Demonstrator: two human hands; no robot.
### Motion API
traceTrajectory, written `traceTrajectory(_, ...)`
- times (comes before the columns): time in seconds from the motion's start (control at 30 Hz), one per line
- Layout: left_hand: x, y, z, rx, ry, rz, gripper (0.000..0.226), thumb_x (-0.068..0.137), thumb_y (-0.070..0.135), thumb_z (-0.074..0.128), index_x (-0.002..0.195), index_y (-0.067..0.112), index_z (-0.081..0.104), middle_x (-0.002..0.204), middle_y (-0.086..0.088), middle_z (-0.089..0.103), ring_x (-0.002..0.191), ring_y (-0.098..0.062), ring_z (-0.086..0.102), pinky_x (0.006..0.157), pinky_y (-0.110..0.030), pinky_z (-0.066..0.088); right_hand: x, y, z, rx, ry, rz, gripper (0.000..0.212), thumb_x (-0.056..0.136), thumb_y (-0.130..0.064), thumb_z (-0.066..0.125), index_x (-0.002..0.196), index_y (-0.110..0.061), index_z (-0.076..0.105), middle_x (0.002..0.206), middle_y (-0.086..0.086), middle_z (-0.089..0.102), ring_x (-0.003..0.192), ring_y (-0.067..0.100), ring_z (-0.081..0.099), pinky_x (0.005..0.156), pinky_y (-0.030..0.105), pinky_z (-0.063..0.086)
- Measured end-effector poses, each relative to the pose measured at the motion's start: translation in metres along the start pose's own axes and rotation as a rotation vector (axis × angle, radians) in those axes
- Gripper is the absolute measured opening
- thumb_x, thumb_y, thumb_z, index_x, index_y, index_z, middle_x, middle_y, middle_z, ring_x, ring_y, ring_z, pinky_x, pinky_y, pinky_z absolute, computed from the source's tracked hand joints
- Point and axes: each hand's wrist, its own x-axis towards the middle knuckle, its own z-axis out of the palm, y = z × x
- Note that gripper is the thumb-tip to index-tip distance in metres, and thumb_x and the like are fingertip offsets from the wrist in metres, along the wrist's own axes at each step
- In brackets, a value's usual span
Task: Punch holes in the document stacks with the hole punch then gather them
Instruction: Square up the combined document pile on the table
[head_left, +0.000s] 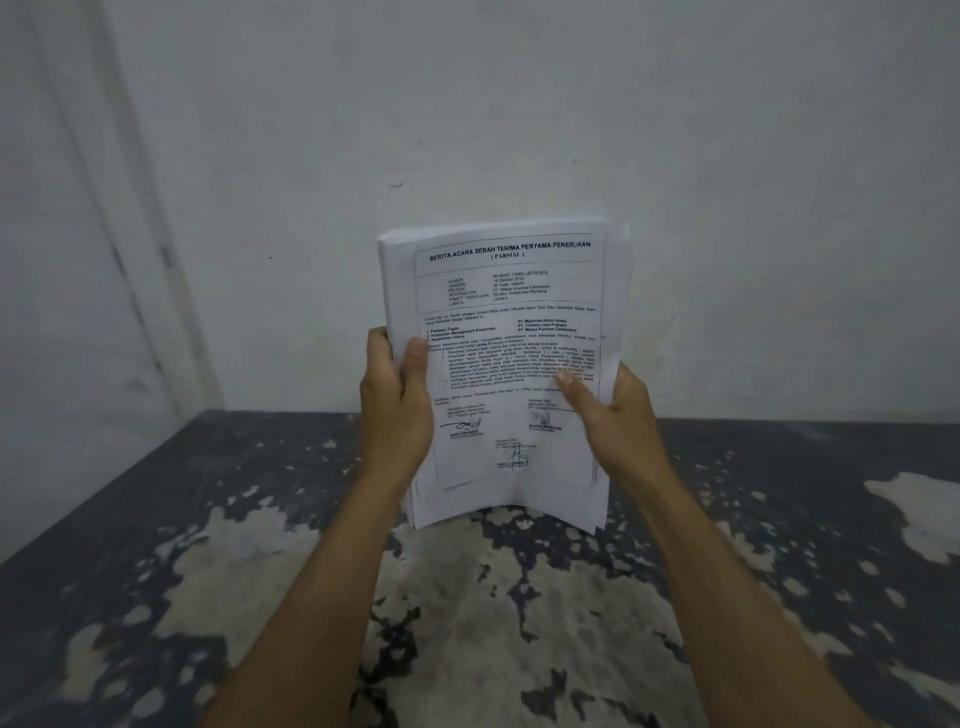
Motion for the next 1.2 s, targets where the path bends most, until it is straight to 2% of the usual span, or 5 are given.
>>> traceTrajectory(0.17,0.004,0.017,0.011,0.075,0.024,0.071,0.020,0.106,0.032,0.035,0.111,0.015,0.044,0.101,0.012,0.063,0.084,0.004,0.063,0.060,-0.009,0.050,0.004,-0.007,0.013,-0.047,0.105,-0.053,0.024,0.099,-0.024,0.059,0.122,-0.021,0.061,0.105,-0.021,0.066,0.093,-0.013,0.062,0.073,0.003,0.049)
traceTrajectory(0.43,-0.003,0.015,0.007,-0.030,0.082,-0.024,0.030,0.099,0.043,0.050,0.113,0.017,0.051,0.103,0.011,0.067,0.086,0.003,0.066,0.062,-0.010,0.051,0.003,0.000,0.005,-0.023,0.142,0.012,0.037,0.079,-0.026,0.080,0.110,-0.025,0.060,0.101,-0.011,0.071,0.087,0.000,0.068,0.072,0.020,0.055)
traceTrajectory(0.9,-0.005,0.014,0.007,-0.141,-0.059,-0.075,0.032,0.099,0.047,0.048,0.117,0.021,0.050,0.103,0.016,0.069,0.091,-0.003,0.068,0.066,-0.015,0.054,0.004,0.001,0.007,0.122,0.112,0.125,0.042,0.079,-0.034,0.078,0.116,-0.024,0.060,0.109,-0.007,0.072,0.099,0.013,0.069,0.089,0.045,0.057)
traceTrajectory(1.07,0.003,0.015,0.004,-0.105,-0.089,-0.050,0.020,0.099,0.041,0.053,0.115,0.029,0.052,0.104,0.015,0.068,0.093,-0.003,0.068,0.067,-0.019,0.056,0.007,-0.022,0.000,-0.091,0.199,-0.036,0.059,0.083,-0.029,0.074,0.132,-0.025,0.041,0.116,-0.018,0.060,0.099,-0.009,0.060,0.074,0.012,0.052)
traceTrajectory(1.2,0.002,0.013,-0.001,-0.136,-0.082,-0.063,0.015,0.100,0.039,0.051,0.113,0.033,0.052,0.106,0.015,0.069,0.094,-0.004,0.068,0.069,-0.020,0.057,0.013,-0.061,0.010,-0.463,0.256,-0.342,0.085,0.075,-0.024,0.068,0.146,-0.020,0.022,0.144,0.000,0.036,0.133,0.020,0.039,0.105,0.045,0.045)
